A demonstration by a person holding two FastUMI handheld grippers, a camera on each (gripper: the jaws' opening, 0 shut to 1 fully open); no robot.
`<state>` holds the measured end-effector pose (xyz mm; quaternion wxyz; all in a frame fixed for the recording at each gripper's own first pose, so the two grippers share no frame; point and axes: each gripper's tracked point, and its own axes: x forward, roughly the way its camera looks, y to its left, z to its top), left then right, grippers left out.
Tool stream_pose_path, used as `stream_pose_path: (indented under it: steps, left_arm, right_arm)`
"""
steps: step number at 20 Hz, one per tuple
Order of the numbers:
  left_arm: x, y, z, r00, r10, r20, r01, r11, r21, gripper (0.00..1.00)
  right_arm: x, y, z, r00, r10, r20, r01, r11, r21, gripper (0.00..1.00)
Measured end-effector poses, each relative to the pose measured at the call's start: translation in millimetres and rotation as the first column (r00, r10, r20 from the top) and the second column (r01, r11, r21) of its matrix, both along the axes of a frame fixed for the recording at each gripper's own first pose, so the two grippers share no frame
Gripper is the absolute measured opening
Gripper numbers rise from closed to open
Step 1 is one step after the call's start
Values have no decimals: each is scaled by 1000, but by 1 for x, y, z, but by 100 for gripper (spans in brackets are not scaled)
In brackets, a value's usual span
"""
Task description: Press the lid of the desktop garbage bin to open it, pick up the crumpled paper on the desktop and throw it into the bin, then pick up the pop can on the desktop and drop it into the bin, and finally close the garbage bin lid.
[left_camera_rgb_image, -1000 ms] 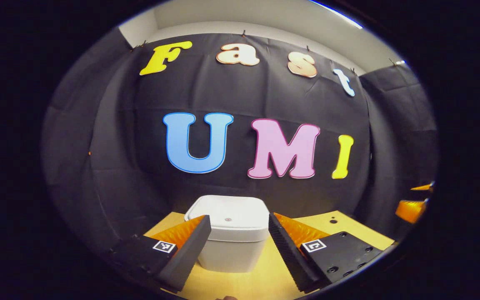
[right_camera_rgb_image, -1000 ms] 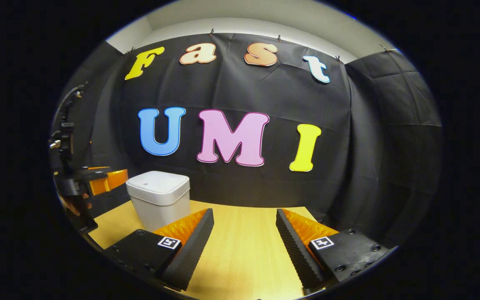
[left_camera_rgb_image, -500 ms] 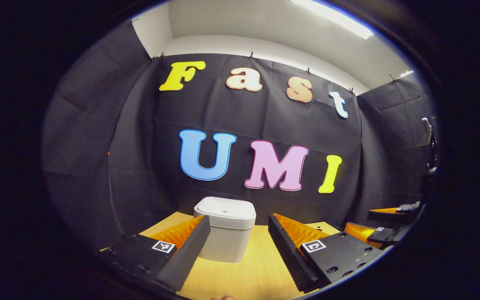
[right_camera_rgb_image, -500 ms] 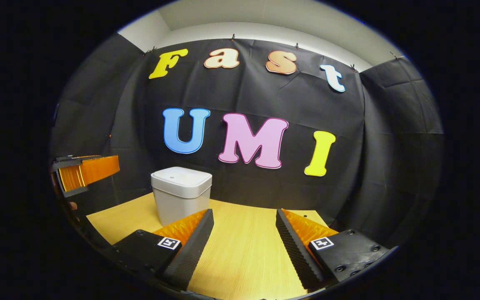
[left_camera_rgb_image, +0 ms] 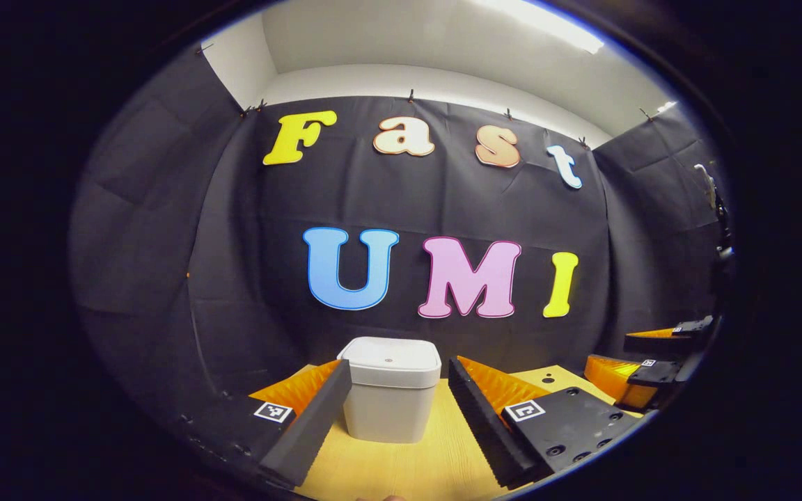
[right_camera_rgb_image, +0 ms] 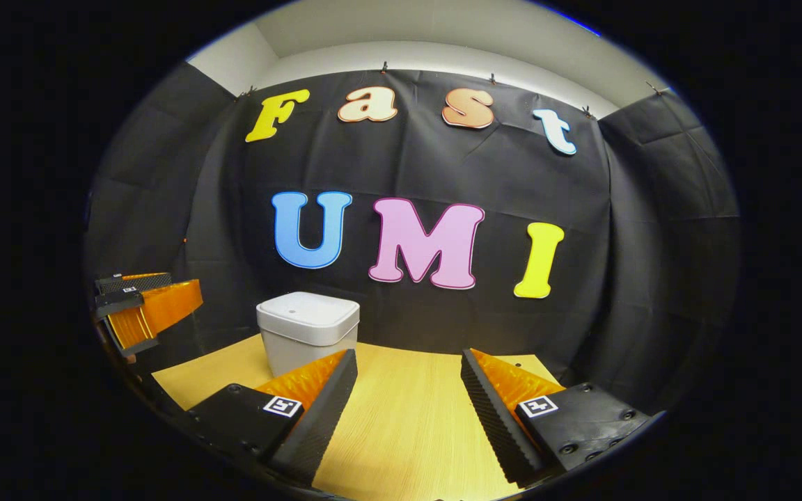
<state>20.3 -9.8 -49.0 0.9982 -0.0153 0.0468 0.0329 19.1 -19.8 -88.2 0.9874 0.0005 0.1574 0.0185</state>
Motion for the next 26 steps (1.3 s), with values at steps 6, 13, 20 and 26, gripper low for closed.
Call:
stream_pose_path:
  steps: [6,13,20,26]
  left_arm:
    - [7,1,8,1000,18,17,-19,999,42,95]
    - [11,-8,23,998,-1,59,-4,997,81,94]
    - [9,-14,22,998,-5,57,2,998,65,94]
    - [8,-12,14,1000,-1,29,-1,999,37,94]
  right_arm:
    - [9,-2,-2,1000,0,-6,0,1000,20,96]
    - [10,-10,1,1000,-15,-4,15,1000,18,96]
    - [3,-17,3,999,-32,4,32,999,17,96]
    - [0,-18,5,999,-40,10,40,999,14,96]
